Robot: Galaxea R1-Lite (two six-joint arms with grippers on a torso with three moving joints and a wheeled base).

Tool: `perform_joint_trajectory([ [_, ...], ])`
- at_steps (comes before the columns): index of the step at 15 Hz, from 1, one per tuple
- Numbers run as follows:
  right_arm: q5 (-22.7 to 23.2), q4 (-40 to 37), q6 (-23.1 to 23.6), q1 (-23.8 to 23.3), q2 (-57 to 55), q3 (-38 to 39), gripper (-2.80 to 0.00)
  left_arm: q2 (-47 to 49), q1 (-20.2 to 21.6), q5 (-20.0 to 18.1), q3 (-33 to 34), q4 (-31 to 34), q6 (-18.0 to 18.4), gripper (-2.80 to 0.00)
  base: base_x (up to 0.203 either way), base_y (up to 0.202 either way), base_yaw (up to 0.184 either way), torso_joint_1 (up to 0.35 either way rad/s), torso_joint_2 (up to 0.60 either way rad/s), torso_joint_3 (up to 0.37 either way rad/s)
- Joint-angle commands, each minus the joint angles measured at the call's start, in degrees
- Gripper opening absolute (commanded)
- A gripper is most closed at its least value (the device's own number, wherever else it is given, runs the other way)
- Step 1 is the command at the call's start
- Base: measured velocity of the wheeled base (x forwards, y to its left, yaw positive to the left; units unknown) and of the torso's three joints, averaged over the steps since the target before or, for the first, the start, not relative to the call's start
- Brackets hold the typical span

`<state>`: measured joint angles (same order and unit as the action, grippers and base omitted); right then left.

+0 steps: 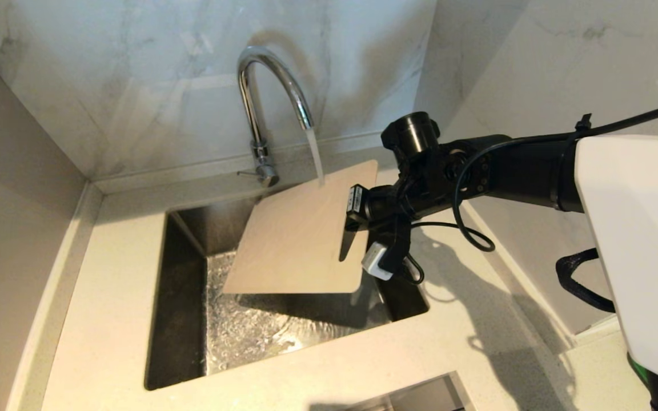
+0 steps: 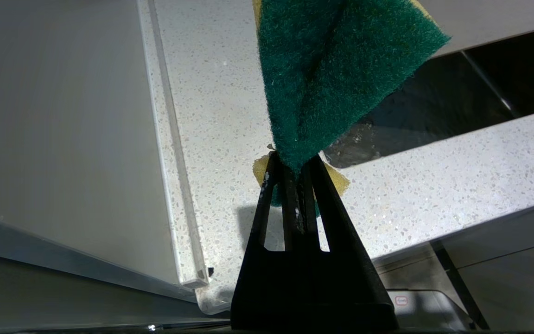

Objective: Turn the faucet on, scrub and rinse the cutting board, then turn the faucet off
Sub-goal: Scrub the cutting board underwater

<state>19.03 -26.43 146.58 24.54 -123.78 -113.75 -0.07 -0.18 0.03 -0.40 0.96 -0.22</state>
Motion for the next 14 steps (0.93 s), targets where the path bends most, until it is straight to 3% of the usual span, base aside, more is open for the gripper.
perform_joint_trajectory([
  [1, 0.5, -0.5, 0.6, 0.8, 0.8, 0.1, -2.80, 0.0, 0.0, 0.1, 0.0, 0.0, 0.0, -2.80, 0.000, 0.000, 0.000, 0.000, 0.00, 0.000],
  [6, 3.0, -4.2, -1.2, 2.4, 8.6, 2.6, -2.80, 0.0, 0.0, 0.1, 0.0, 0.0, 0.0, -2.80, 0.000, 0.000, 0.000, 0.000, 0.00, 0.000],
  [14, 9.2, -1.9, -1.4, 3.1, 25.0, 25.9, -2.80, 0.0, 0.0, 0.1, 0.0, 0.0, 0.0, -2.80, 0.000, 0.000, 0.000, 0.000, 0.00, 0.000],
])
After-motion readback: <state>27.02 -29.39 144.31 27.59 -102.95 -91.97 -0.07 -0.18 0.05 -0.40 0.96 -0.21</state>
